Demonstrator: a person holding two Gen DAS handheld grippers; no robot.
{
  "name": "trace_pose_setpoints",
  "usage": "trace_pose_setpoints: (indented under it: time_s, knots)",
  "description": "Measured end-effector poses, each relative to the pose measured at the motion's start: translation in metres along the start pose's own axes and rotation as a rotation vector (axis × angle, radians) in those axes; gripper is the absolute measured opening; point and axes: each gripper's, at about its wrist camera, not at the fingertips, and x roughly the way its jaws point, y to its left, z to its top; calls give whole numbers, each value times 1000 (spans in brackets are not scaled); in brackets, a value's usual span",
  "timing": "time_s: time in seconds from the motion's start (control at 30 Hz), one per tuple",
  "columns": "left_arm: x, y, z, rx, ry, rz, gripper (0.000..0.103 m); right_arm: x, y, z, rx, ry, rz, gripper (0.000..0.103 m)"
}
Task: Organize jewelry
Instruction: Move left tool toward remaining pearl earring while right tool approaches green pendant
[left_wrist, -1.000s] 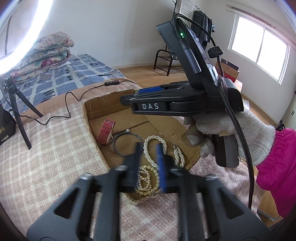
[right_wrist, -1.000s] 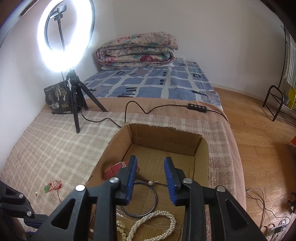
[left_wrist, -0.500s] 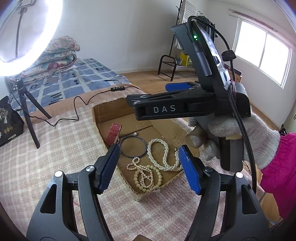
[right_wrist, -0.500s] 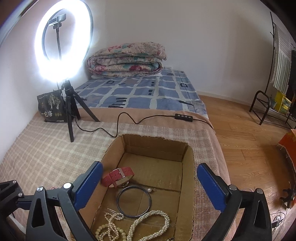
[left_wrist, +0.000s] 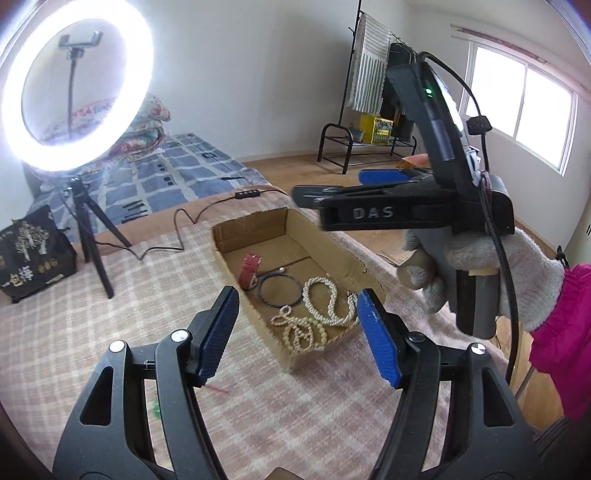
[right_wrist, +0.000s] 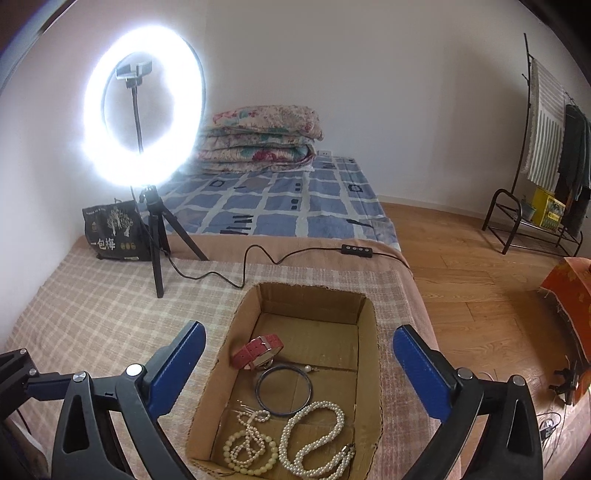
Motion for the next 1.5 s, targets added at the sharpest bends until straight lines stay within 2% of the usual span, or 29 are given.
trace_pose_setpoints:
  time_s: [0.13, 0.27, 0.43, 0.6, 0.7, 0.8, 0.87, 0.97, 1.1, 1.2, 1.27, 1.37, 1.5]
  knots:
    - [-31, 16, -7, -12, 5, -6, 68, -17, 6, -4, 15, -13, -14, 103]
    - [-61, 38, -16, -26, 2, 23, 68, -34, 17, -9, 4, -35, 1, 103]
    - [-93, 78, -29, -96, 4, 69, 68, -52, 43, -17, -39, -75, 49, 103]
    - [-107, 116, -45, -174, 14, 112, 68, -54, 83, -30, -128, -66, 119, 103]
    - [-107, 136, -60, -227, 41, 124, 68, -49, 105, -37, -161, -48, 154, 102]
    - [-102, 145, -71, -239, 76, 129, 68, -41, 121, -41, -160, -22, 185, 101]
    - [-98, 148, -78, -233, 93, 132, 68, -32, 131, -43, -149, 6, 217, 98]
    - [-90, 150, -88, -221, 124, 123, 68, -12, 144, -49, -122, 102, 261, 92]
    - [-71, 150, -103, -204, 194, 105, 47, 22, 149, -60, -12, 253, 318, 75]
    - [-57, 146, -114, -188, 247, 77, 46, 47, 153, -70, 74, 350, 357, 66]
    - [-51, 142, -119, -169, 271, 69, 46, 58, 157, -73, 97, 391, 373, 61]
    - [-39, 138, -125, -149, 302, 65, 38, 78, 165, -80, 137, 459, 392, 56]
    - [-23, 137, -134, -135, 345, 64, 38, 99, 172, -89, 189, 528, 398, 43]
